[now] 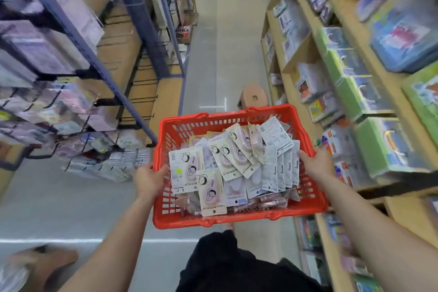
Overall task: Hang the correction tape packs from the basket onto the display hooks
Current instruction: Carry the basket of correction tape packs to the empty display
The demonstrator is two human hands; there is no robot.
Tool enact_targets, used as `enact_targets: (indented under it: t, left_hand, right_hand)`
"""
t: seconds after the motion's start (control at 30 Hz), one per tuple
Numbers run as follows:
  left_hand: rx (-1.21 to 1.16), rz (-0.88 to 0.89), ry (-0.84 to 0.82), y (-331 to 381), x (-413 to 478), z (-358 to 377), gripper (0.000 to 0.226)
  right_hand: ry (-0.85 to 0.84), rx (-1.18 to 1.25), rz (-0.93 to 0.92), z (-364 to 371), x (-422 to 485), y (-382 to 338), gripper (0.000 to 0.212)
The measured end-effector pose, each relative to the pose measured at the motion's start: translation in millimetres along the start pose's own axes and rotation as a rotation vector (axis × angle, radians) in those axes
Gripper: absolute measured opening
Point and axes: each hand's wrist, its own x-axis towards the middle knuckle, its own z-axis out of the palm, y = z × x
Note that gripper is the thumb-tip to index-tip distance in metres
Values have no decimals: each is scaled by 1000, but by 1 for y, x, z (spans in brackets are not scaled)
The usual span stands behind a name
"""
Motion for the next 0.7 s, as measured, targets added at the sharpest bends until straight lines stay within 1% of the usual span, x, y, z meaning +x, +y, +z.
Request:
enact_targets:
  t: [0.07,0.17,0.23,0.37,0.57,0.7]
  left_hand:
    - [11,-1,-11,29,46,10,12]
    - [35,1,-11,76,107,25,18]
    - [32,3,-11,106,144,36,22]
    - [56,-14,16,161,214,61,21]
    - [67,-82,76,232,307,103,24]
    - [58,-148,124,282,353,119,26]
  right_hand:
    - [37,-23,10,6,42,-31,41]
    - [58,-47,-14,9,102,-82,35]
    - [58,-44,-20,11,143,-109,34]
    - [35,-31,-33,24,231,-157,33]
    - [-43,-47,-83,48,371,-233,30]
    - [-122,-87,-88,61,460,-288,33]
